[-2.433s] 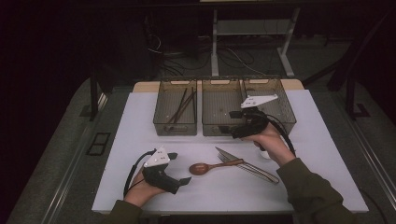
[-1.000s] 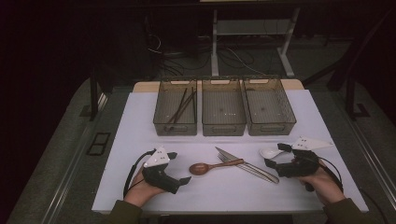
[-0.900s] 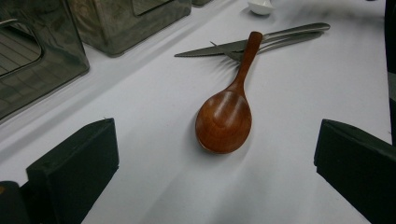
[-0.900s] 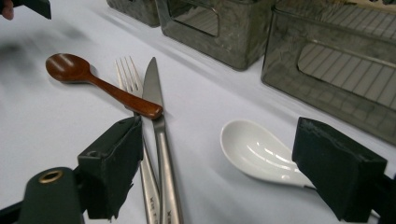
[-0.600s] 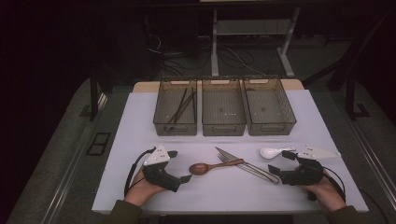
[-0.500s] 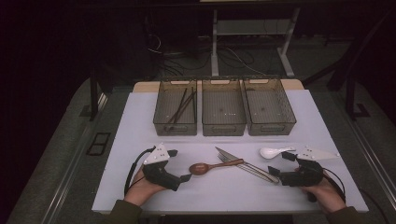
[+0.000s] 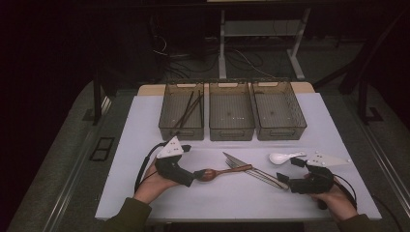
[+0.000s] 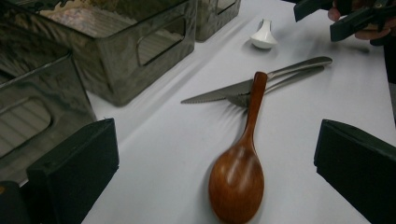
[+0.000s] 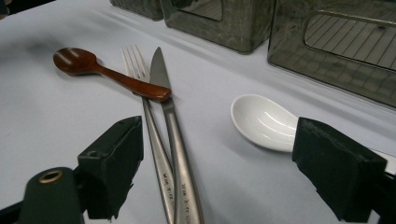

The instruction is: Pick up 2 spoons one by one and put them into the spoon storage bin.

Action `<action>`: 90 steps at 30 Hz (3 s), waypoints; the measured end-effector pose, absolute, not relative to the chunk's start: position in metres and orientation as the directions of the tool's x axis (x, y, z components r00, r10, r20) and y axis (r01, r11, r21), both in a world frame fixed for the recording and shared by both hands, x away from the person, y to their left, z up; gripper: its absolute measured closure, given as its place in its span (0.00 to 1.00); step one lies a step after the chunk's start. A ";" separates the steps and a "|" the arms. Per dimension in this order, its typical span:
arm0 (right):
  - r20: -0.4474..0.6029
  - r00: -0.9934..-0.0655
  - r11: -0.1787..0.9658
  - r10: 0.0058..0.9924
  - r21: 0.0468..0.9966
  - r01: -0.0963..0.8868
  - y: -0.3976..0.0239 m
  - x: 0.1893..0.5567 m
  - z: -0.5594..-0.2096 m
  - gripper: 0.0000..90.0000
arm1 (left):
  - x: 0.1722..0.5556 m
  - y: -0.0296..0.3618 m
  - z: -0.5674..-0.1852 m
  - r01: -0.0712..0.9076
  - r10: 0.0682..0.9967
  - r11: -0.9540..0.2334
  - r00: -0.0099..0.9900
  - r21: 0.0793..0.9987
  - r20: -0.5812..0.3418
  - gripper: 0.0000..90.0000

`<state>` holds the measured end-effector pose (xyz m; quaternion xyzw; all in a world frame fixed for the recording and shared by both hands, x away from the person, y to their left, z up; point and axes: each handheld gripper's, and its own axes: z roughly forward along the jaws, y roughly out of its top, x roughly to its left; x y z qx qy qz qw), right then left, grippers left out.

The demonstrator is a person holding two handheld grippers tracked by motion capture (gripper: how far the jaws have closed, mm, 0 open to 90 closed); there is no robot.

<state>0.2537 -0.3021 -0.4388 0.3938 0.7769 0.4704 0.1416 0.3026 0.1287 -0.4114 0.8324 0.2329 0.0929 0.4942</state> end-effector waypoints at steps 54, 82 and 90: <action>0.142 -0.670 0.273 0.729 0.837 0.474 -0.299 0.256 -0.440 0.18 | 0.322 0.094 -0.444 0.371 0.370 -0.610 0.915 0.700 -0.163 0.49; 0.139 -0.665 0.270 0.734 0.839 0.473 -0.300 0.257 -0.439 0.18 | 0.315 0.093 -0.445 0.337 0.322 -0.660 0.934 0.672 -0.152 0.68; 0.139 -0.664 0.269 0.735 0.839 0.473 -0.300 0.257 -0.439 0.18 | 0.312 0.092 -0.443 0.314 0.293 -0.676 0.945 0.667 -0.148 0.76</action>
